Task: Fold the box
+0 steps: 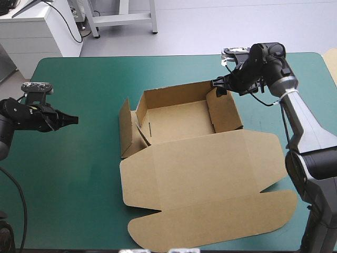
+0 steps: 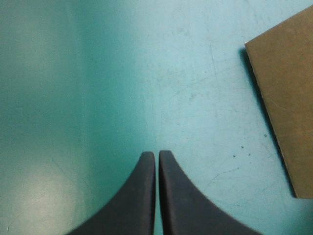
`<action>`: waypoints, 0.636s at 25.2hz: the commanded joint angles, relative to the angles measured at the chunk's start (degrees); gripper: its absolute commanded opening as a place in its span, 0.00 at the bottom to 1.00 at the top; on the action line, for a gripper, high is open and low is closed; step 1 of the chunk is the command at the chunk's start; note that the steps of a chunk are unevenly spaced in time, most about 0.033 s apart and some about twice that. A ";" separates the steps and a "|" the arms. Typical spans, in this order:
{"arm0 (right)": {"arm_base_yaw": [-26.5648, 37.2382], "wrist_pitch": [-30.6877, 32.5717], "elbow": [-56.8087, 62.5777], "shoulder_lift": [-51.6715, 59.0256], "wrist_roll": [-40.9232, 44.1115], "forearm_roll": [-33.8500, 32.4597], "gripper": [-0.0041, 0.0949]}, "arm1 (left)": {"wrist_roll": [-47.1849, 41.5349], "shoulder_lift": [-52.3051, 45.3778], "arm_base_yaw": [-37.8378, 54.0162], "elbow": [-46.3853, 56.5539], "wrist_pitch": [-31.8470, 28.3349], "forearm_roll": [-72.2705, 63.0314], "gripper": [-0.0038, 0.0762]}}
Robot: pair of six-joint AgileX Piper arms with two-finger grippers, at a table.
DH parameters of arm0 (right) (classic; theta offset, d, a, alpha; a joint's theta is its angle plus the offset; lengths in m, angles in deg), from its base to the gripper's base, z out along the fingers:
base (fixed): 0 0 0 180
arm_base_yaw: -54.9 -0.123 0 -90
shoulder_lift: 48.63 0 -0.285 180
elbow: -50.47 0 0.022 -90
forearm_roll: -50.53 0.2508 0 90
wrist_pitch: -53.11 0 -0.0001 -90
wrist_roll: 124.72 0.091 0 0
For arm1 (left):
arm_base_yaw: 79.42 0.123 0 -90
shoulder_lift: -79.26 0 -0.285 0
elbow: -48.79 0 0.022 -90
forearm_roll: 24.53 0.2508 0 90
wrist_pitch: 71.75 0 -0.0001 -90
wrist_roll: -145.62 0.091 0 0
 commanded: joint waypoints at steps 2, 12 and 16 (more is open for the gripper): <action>0.01 0.26 1.20 4.71 1.56 -2.11 0.76 | -0.18 -2.07 0.17 -1.44 -1.65 -1.56 0.06; -3.00 0.26 2.13 -0.06 1.43 -8.67 0.74 | -0.18 -1.48 0.17 -1.44 -1.24 -1.44 0.06; -3.25 0.26 2.16 -1.52 1.33 -8.67 0.74 | -0.18 -1.48 0.17 -1.44 -1.46 -1.44 0.06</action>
